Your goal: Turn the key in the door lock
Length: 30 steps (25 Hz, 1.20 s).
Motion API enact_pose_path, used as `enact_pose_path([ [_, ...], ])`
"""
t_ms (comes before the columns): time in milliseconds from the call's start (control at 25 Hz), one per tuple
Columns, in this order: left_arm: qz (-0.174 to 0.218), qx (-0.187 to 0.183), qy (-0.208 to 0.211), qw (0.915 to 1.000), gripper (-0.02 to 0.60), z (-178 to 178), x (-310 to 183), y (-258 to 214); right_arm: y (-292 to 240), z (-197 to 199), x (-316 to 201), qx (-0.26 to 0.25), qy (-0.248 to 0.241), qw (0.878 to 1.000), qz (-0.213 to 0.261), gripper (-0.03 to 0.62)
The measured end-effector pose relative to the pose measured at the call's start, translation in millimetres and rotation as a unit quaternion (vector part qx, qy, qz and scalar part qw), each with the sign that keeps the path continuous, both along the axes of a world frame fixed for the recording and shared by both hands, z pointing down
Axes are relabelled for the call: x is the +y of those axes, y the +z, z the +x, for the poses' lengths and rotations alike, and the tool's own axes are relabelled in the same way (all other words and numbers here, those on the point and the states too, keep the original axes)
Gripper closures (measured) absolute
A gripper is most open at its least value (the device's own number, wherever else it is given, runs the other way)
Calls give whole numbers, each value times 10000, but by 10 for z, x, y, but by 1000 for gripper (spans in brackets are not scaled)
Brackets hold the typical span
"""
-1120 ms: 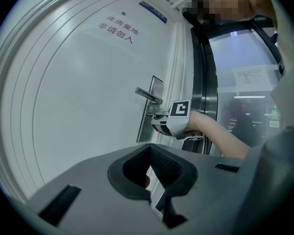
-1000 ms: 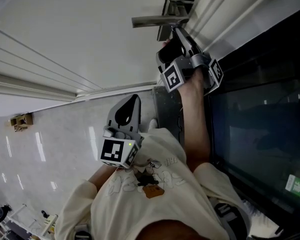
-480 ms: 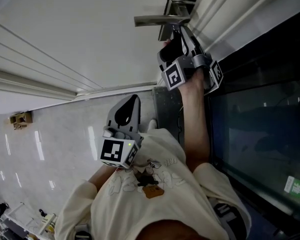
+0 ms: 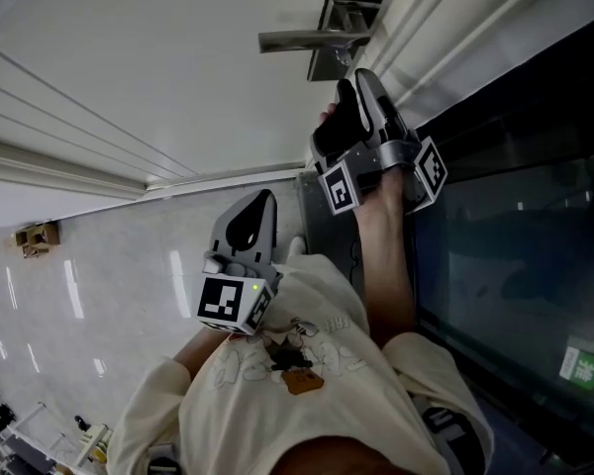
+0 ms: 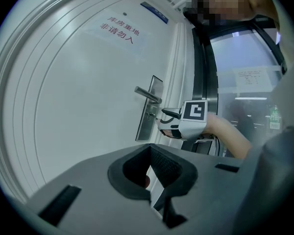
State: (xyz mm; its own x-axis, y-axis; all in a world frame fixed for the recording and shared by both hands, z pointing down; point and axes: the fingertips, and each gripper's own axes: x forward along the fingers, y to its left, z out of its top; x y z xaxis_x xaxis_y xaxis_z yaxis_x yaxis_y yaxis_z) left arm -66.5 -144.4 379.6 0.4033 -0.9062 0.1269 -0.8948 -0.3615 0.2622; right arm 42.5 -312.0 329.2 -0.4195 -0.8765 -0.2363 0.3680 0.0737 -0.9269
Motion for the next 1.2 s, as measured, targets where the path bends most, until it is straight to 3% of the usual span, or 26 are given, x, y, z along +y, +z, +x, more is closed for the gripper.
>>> enact_pose_path([
  [200, -24, 8, 80, 10000, 575, 62, -20, 11, -100, -90, 330, 886, -216, 9941, 582, 456],
  [360, -54, 60, 80, 9999, 575, 75, -32, 2, -244, -144, 684, 1938, -233, 9720, 1312, 485],
  [480, -62, 72, 105, 9999, 575, 92, -39, 14, -285, -152, 914, 2771, -160, 9436, 1806, 520],
  [640, -82, 90, 152, 9998, 575, 120, -34, 11, -257, -206, 1156, 3833, -110, 8934, 2340, 528],
  [800, -69, 93, 197, 9997, 575, 141, -25, 0, -79, -193, 1277, 4930, 175, 8329, 2508, 586],
  [960, -86, 75, 239, 9996, 575, 173, -6, 10, 180, -180, 1335, 5758, 314, 7798, 2436, 588],
  [1040, -88, 73, 250, 9996, 575, 172, 3, 6, 294, -172, 1361, 5958, 287, 7678, 2339, 588],
  [1200, -101, 59, 268, 9996, 575, 168, 20, 7, 447, -211, 1384, 6063, 116, 7629, 2242, 588],
])
